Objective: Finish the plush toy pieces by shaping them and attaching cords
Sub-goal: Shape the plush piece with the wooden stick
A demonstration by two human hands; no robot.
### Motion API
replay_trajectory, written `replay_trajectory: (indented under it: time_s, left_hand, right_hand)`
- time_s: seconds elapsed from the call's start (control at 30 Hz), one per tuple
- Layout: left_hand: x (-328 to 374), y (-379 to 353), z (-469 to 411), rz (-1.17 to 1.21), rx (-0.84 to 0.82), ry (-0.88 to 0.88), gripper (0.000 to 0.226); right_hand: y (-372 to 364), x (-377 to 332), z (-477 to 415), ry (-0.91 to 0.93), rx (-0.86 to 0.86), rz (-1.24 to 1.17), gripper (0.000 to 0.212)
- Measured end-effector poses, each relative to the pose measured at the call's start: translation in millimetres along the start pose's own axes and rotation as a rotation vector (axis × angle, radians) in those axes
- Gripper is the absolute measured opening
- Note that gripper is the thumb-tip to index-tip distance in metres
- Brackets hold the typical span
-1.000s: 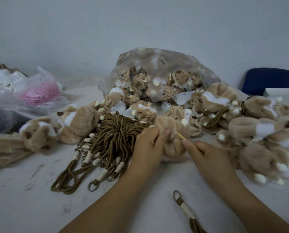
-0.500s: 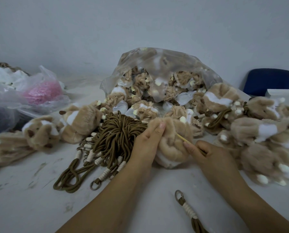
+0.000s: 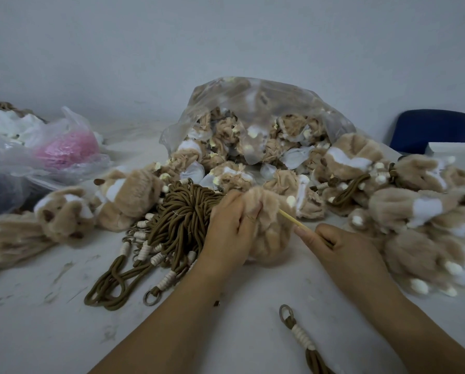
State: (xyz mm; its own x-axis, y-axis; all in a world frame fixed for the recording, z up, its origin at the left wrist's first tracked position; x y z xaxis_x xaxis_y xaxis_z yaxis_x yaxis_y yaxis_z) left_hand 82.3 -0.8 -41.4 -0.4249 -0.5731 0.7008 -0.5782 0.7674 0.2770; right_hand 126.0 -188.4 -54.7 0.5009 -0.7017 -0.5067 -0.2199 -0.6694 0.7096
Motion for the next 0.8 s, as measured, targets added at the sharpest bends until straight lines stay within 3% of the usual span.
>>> replay_trajectory:
  time_s: [0.1, 0.2, 0.27, 0.37, 0.47, 0.6, 0.73, 0.8]
  left_hand:
    - [2, -4, 1, -0.084, -0.082, -0.064, 0.039]
    - [5, -11, 4, -0.066, -0.155, -0.018, 0.048]
    - [4, -15, 6, 0.004, -0.169, 0.063, 0.046]
    - [0, -18, 10, 0.157, -0.162, 0.226, 0.023]
    - [1, -17, 11, 0.331, -0.171, 0.374, 0.02]
    - [-9, -14, 9, 0.493, -0.088, 0.509, 0.027]
    - [-14, -12, 7, 0.517, -0.003, 0.507, 0.041]
    - [-16, -11, 7, 0.501, 0.045, 0.485, 0.037]
  right_hand:
    - [0, -1, 1, 0.005, 0.01, -0.027, 0.06]
    - [-2, -3, 4, 0.008, 0.025, -0.069, 0.058]
    - [-5, -3, 5, 0.002, 0.04, -0.098, 0.057]
    - [-7, -3, 5, -0.019, 0.056, -0.119, 0.057]
    - [-7, -5, 3, -0.007, 0.044, -0.095, 0.05]
    - [-8, -5, 3, 0.015, 0.046, -0.053, 0.056]
    - [-8, -4, 3, -0.003, 0.045, -0.06, 0.059]
    - [-8, -4, 4, -0.012, 0.033, -0.061, 0.06]
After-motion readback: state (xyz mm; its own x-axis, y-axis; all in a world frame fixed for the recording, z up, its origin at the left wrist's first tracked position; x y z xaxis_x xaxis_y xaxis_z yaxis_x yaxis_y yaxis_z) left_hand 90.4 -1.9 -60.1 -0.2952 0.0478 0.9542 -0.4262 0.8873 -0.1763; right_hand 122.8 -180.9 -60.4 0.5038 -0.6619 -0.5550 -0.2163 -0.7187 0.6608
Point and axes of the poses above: each hand's wrist, its own z-axis away from the middle knuckle, its own y-axis out of the back of the hand, x = y × z, the point moved 5 cm from there along -z, towards the middle knuckle, and after that the axes turned 5 degrees about x, right-handed, at the moved point
